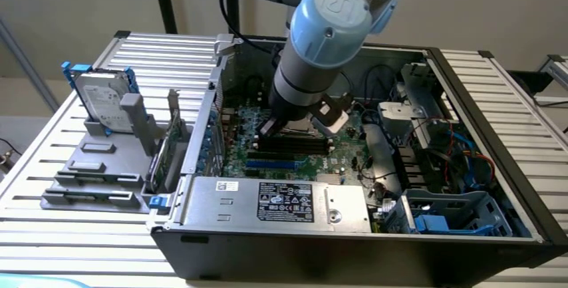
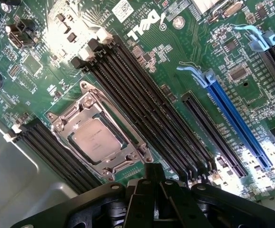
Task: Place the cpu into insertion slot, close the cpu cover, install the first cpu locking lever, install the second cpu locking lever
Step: 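Install the second cpu locking lever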
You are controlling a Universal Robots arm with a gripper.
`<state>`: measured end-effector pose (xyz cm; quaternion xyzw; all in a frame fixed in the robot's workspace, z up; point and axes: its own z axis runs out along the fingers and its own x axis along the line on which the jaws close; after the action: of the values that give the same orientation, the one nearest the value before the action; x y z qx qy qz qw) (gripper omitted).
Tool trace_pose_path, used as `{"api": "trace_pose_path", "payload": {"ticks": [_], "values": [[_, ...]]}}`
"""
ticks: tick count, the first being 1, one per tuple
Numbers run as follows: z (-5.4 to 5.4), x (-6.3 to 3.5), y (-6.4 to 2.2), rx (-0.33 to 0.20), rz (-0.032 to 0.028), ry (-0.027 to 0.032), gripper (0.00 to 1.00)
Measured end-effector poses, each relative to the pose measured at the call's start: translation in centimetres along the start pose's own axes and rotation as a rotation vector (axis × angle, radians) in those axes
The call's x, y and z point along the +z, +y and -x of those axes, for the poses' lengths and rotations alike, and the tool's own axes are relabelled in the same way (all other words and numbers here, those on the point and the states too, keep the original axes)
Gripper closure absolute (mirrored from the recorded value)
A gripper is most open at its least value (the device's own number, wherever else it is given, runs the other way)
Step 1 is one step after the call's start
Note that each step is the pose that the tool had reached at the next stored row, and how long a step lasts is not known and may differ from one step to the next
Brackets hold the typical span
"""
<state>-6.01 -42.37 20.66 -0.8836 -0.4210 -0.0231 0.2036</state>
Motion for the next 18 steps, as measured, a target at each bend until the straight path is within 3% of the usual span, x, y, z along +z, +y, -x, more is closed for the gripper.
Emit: {"api": "trace_pose_path", "payload": {"ticks": [9,18], "values": [[-0.1,0.5,-0.06,-0.01,0.007,0.0042,0.89],[0.03,1.03,0.08,-0.021,0.0062,0.0016,0.89]]}}
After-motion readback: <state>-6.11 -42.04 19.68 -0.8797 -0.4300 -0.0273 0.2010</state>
